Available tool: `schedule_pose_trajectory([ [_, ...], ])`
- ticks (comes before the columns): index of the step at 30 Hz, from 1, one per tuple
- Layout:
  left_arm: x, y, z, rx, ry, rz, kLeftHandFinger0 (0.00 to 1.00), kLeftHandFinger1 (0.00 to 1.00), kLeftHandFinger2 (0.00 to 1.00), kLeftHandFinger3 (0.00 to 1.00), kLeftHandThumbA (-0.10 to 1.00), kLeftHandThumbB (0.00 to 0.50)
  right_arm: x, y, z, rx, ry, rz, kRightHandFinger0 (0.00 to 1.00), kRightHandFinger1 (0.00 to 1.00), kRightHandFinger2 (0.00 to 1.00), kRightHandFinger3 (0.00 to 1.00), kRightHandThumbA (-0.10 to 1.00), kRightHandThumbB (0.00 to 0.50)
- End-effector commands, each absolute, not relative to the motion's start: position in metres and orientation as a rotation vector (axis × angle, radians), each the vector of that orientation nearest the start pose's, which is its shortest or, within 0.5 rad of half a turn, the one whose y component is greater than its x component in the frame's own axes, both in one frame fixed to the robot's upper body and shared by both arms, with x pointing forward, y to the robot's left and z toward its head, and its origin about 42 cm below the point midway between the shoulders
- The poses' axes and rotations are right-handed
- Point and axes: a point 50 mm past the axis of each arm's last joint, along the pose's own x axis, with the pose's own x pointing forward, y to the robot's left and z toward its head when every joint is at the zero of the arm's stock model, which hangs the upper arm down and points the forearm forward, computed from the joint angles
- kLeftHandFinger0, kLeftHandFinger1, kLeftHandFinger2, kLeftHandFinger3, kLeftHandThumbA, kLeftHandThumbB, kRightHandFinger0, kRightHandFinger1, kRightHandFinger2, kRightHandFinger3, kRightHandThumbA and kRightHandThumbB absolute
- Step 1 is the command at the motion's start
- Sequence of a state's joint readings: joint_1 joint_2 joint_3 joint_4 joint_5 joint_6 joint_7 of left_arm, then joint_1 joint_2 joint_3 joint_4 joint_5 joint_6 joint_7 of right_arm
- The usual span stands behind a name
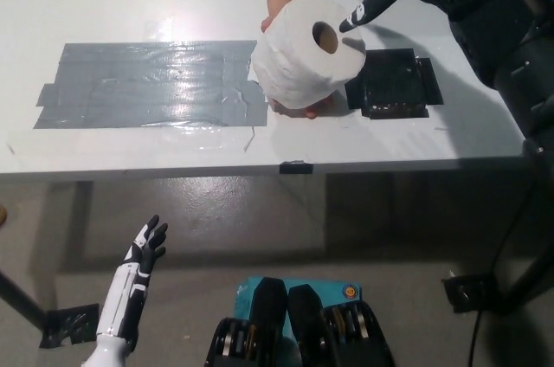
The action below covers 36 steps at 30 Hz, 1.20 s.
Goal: A person hands over a roll of toilet paper to the robot , and the robot inserts its right thumb into the hole in the centre to grab the roll, and then places it on the balck area on the desk.
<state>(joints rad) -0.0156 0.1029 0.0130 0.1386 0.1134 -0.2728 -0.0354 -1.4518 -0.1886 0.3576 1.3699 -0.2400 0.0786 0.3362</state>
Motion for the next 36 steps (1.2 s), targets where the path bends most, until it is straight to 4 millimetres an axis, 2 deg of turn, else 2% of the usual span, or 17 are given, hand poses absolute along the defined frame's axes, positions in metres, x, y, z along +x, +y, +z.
schedule_pose_trajectory([
  [1, 0.29, 0.246, 0.096, 0.23, -0.22, -0.06, 1.0, 1.0, 1.0, 1.0, 1.0, 0.17, 0.604, -0.128, 0.434, -0.879, -0.018, 0.348, 1.0, 1.0, 1.0, 1.0, 1.0, 0.432],
  [3, 0.29, 0.245, 0.096, 0.232, -0.217, -0.059, 1.0, 1.0, 1.0, 1.0, 1.0, 0.176, 0.604, -0.126, 0.433, -0.88, -0.023, 0.341, 1.0, 1.0, 1.0, 1.0, 1.0, 0.415],
  [11, 0.292, 0.246, 0.097, 0.236, -0.231, -0.059, 1.0, 1.0, 1.0, 1.0, 1.0, 0.169, 0.603, -0.118, 0.431, -0.913, -0.014, 0.347, 1.0, 1.0, 1.0, 1.0, 1.0, 0.44],
  [17, 0.293, 0.245, 0.098, 0.242, -0.233, -0.062, 1.0, 1.0, 1.0, 1.0, 1.0, 0.177, 0.603, -0.117, 0.43, -0.932, -0.019, 0.357, 1.0, 1.0, 1.0, 1.0, 1.0, 0.409],
  [21, 0.295, 0.245, 0.101, 0.239, -0.242, -0.063, 1.0, 1.0, 1.0, 1.0, 1.0, 0.167, 0.603, -0.117, 0.427, -0.902, -0.032, 0.334, 1.0, 1.0, 1.0, 1.0, 1.0, 0.439],
  [24, 0.296, 0.245, 0.101, 0.237, -0.239, -0.062, 1.0, 1.0, 1.0, 1.0, 1.0, 0.169, 0.603, -0.119, 0.424, -0.949, -0.02, 0.343, 1.0, 1.0, 1.0, 1.0, 1.0, 0.449],
  [27, 0.296, 0.245, 0.101, 0.24, -0.241, -0.062, 1.0, 1.0, 1.0, 1.0, 1.0, 0.167, 0.603, -0.119, 0.421, -0.975, -0.013, 0.349, 1.0, 1.0, 1.0, 1.0, 1.0, 0.414],
  [33, 0.295, 0.245, 0.101, 0.237, -0.242, -0.066, 1.0, 1.0, 1.0, 1.0, 1.0, 0.157, 0.603, -0.119, 0.413, -0.972, 0.038, 0.345, 1.0, 1.0, 1.0, 1.0, 1.0, 0.431],
  [36, 0.295, 0.245, 0.101, 0.247, -0.247, -0.065, 1.0, 1.0, 1.0, 1.0, 1.0, 0.163, 0.603, -0.118, 0.409, -0.955, 0.026, 0.366, 1.0, 1.0, 1.0, 1.0, 1.0, 0.39],
])
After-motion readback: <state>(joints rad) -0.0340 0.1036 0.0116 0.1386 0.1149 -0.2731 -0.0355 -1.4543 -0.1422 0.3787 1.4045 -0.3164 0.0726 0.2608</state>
